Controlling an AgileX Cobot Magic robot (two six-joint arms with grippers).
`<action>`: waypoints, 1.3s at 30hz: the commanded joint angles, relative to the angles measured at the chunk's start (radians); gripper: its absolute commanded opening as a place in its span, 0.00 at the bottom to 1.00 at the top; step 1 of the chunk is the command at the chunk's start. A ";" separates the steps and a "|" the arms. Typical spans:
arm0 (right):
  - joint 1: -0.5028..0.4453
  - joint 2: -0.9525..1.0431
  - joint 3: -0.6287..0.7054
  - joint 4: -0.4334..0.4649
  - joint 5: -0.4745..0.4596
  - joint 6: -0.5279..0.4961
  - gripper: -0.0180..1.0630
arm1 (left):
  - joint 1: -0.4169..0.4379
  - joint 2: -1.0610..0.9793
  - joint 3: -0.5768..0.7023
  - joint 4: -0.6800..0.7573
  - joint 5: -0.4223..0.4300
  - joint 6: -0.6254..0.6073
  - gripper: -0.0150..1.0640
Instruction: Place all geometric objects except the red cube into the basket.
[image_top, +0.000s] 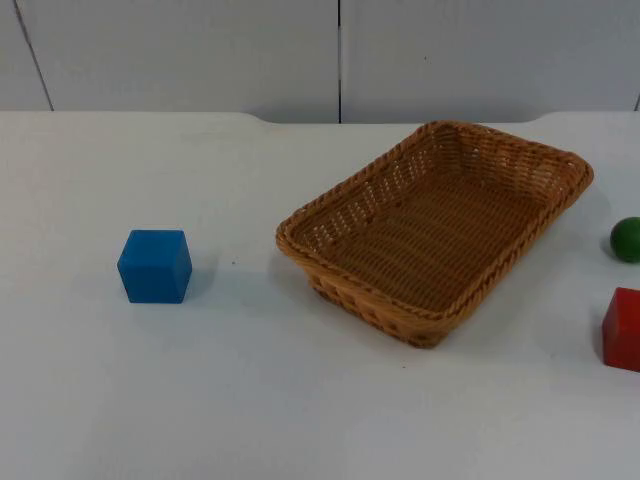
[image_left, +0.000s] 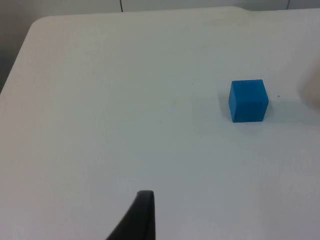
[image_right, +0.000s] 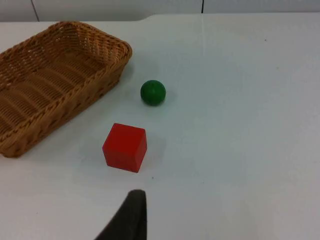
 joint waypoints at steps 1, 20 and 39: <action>-0.005 -0.004 -0.024 0.003 -0.024 0.001 0.99 | 0.001 -0.004 0.005 -0.002 -0.014 -0.003 0.99; -0.005 0.505 -0.162 0.020 -0.264 -0.003 0.99 | 0.001 0.455 -0.105 -0.041 -0.102 -0.014 0.99; -0.005 0.822 -0.162 0.020 -0.288 -0.003 0.99 | 0.001 0.741 -0.105 -0.194 -0.244 0.132 0.99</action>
